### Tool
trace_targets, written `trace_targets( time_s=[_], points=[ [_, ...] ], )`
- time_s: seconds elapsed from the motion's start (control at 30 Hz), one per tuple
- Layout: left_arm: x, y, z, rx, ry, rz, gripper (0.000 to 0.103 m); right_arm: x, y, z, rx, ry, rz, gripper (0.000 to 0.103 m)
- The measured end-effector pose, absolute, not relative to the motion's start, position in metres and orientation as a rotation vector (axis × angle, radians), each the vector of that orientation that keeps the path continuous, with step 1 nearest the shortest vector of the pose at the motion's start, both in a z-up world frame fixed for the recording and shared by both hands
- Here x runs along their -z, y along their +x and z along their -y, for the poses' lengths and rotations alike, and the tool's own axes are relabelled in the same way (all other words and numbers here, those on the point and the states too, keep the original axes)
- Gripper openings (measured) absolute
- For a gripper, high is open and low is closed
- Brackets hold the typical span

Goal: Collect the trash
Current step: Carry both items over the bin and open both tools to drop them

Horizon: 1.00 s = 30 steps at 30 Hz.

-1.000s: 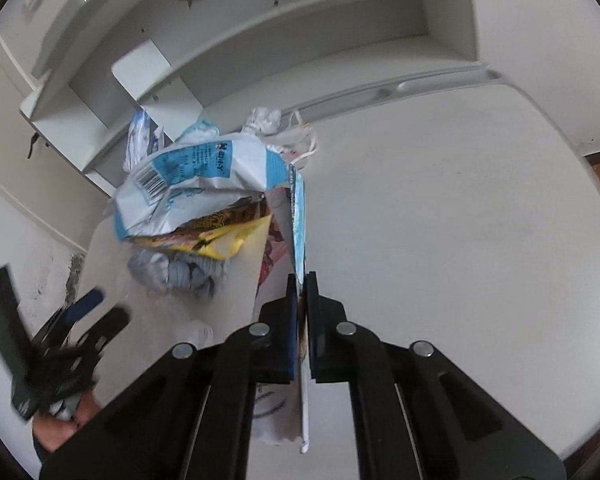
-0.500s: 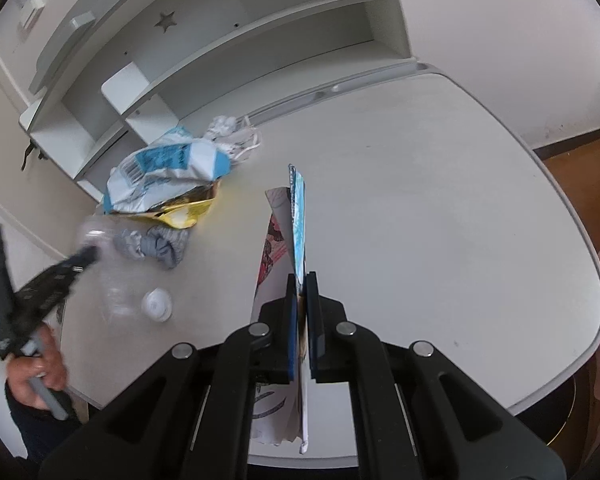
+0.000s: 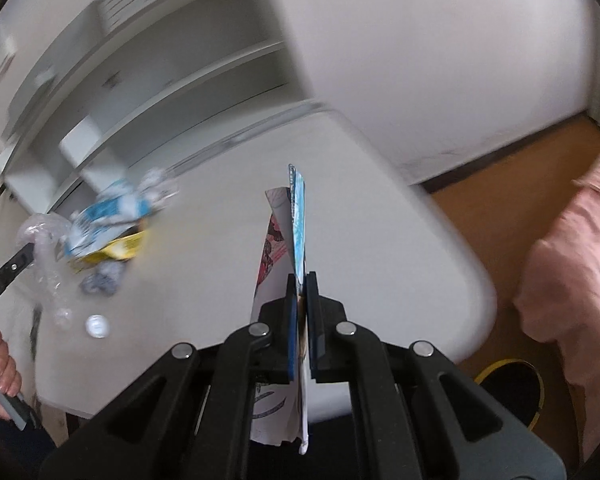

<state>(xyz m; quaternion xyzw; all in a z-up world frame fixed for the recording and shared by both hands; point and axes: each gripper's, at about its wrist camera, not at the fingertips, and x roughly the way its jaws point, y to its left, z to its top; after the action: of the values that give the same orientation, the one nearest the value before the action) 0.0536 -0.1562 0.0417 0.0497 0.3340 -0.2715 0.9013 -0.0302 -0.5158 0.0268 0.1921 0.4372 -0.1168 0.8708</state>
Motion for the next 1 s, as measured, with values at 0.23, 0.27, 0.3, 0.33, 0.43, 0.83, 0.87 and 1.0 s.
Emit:
trace_targets(
  time_s=[0.23, 0.27, 0.3, 0.33, 0.43, 0.83, 0.87, 1.0],
  points=[
    [-0.030, -0.010, 0.314, 0.898, 0.227, -0.665, 0.022, -0.020, -0.140, 0.615, 0.539, 0.480, -0.870, 0.005],
    [-0.026, -0.023, 0.338, 0.944, 0.246, -0.671, 0.021, -0.013, -0.162, 0.632, 0.588, 0.500, -0.874, 0.005],
    [-0.021, -0.039, 0.365, 1.007, 0.261, -0.681, 0.021, -0.008, -0.175, 0.642, 0.615, 0.514, -0.878, 0.005],
    [-0.018, -0.049, 0.380, 1.048, 0.270, -0.683, 0.022, -0.002, -0.189, 0.653, 0.645, 0.532, -0.885, 0.005],
    [0.001, -0.097, 0.439, 1.171, 0.332, -0.677, 0.022, 0.022, -0.232, 0.687, 0.743, 0.581, -0.907, 0.005],
    [0.163, -0.197, 0.593, 1.402, 0.564, -0.865, 0.022, 0.119, -0.312, 0.755, 0.894, 0.715, -1.052, 0.005],
    [0.175, -0.199, 0.599, 1.403, 0.580, -0.877, 0.022, 0.127, -0.313, 0.757, 0.889, 0.732, -1.066, 0.005],
    [0.218, -0.198, 0.616, 1.393, 0.617, -0.965, 0.022, 0.154, -0.309, 0.763, 0.861, 0.775, -1.117, 0.005]
  ],
)
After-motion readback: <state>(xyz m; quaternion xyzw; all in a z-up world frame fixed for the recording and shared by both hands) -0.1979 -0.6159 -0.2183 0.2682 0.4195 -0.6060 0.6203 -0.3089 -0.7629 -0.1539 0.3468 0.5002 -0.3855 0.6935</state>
